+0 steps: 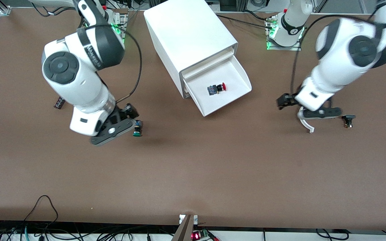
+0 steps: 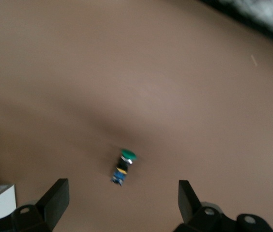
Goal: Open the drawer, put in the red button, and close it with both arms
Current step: 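Withdraw the right gripper while the left gripper reaches the drawer front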
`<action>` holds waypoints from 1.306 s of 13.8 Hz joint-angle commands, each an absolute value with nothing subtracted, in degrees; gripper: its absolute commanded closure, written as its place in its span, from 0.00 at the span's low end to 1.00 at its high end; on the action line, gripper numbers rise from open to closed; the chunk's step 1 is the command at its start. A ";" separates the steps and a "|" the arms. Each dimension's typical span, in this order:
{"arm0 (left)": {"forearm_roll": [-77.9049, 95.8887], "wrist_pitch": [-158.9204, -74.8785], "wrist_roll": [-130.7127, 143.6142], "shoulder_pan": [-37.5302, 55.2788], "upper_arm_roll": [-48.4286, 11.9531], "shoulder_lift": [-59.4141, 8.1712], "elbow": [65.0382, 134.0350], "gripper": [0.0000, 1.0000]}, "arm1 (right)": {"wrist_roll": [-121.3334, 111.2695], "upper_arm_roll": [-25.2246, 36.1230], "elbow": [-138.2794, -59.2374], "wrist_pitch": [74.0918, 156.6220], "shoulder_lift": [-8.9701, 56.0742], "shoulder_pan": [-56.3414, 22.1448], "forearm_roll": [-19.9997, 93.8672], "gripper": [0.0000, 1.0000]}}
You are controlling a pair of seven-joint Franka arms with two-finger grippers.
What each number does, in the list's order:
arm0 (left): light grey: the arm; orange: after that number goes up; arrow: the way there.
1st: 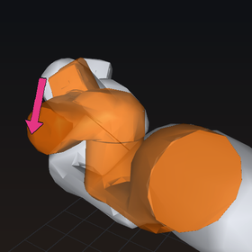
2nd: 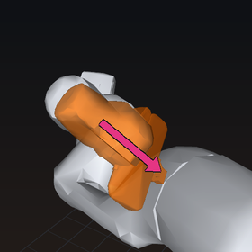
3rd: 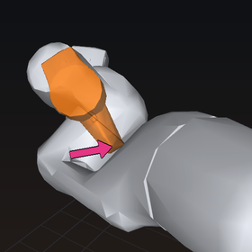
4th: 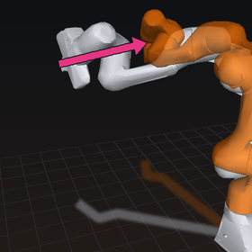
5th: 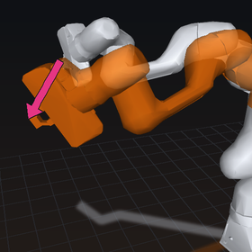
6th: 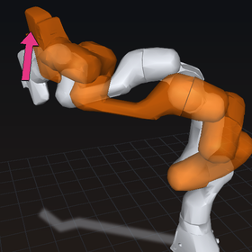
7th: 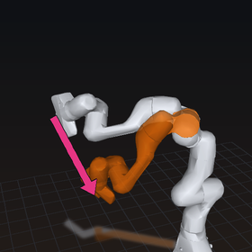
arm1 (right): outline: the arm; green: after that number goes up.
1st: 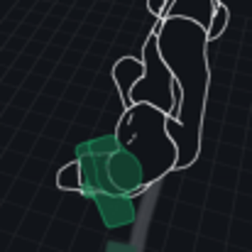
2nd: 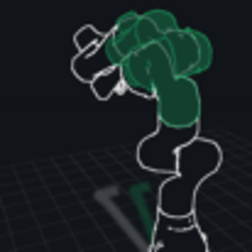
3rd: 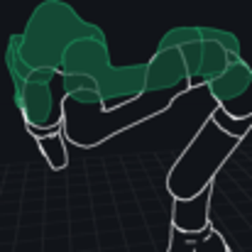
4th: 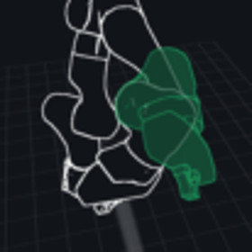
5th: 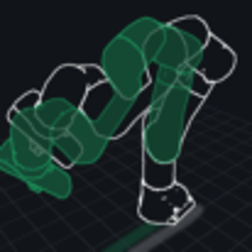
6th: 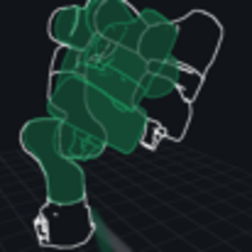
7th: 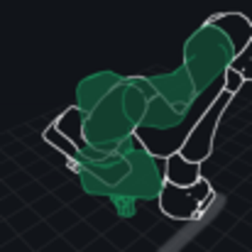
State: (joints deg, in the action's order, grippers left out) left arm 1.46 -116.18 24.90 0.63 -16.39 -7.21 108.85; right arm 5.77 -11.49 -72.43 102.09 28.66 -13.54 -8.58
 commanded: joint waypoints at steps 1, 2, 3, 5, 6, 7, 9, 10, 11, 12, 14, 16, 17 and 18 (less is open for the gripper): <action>1.32 -122.94 33.46 2.98 -16.52 -11.23 110.57 0.00 | 21.49 -6.61 -75.76 96.19 26.19 -13.62 -9.40 0.00; 1.23 -125.40 36.62 4.12 -16.52 -13.25 110.57 0.00 | 23.97 -4.42 -75.50 93.28 26.10 -13.62 -9.40 0.00; 1.14 -128.03 40.13 5.44 -16.52 -15.10 110.65 0.00 | 24.25 -2.05 -75.50 92.12 25.41 -13.62 -9.40 0.00; 1.14 -131.64 44.89 7.90 -16.52 -17.83 111.00 0.00 | 23.99 2.09 -75.59 91.93 23.04 -13.54 -9.40 0.00; 1.14 -132.79 46.57 8.61 -16.52 -18.28 111.61 0.00 | 24.43 3.24 -75.67 91.85 21.81 -12.84 -9.49 0.00; 1.14 -134.11 47.89 9.57 -16.52 -18.98 112.32 0.00 | 23.74 3.25 -75.76 92.11 20.40 -11.09 -8.62 0.00; 1.14 -137.01 51.57 11.59 -16.52 -19.69 113.90 0.00 | 21.12 2.81 -76.37 92.02 17.85 -7.92 -7.22 0.00; 1.14 -137.37 52.90 12.56 -16.52 -19.69 114.60 0.00 | 17.00 2.99 -78.03 91.85 16.28 -6.26 -5.90 0.00; 1.14 -137.37 54.04 13.09 -16.61 -19.60 114.87 0.00 | 12.79 3.08 -81.44 92.80 13.91 -4.24 -5.37 0.00; 1.14 -137.29 54.66 13.62 -16.79 -19.34 115.83 0.00 | 10.40 3.16 -86.17 94.20 10.93 -3.09 -5.19 0.00; 1.93 -137.29 55.02 14.41 -18.36 -19.07 117.24 0.00 | 7.84 3.69 -94.89 98.68 5.74 -2.29 -5.19 0.00; 2.02 -137.20 55.02 14.41 -21.60 -18.72 119.08 0.00 | 4.93 4.13 -97.47 99.23 3.61 -2.29 -5.19 0.00; 2.02 -137.20 55.02 14.41 -23.01 -18.63 119.53 0.00 | 4.57 4.22 -97.30 99.14 3.69 -2.29 -5.19 0.00; 2.02 -137.20 54.93 14.41 -24.07 -18.37 120.31 0.00 | 3.96 4.31 -97.29 99.23 3.69 -2.20 -5.19 0.00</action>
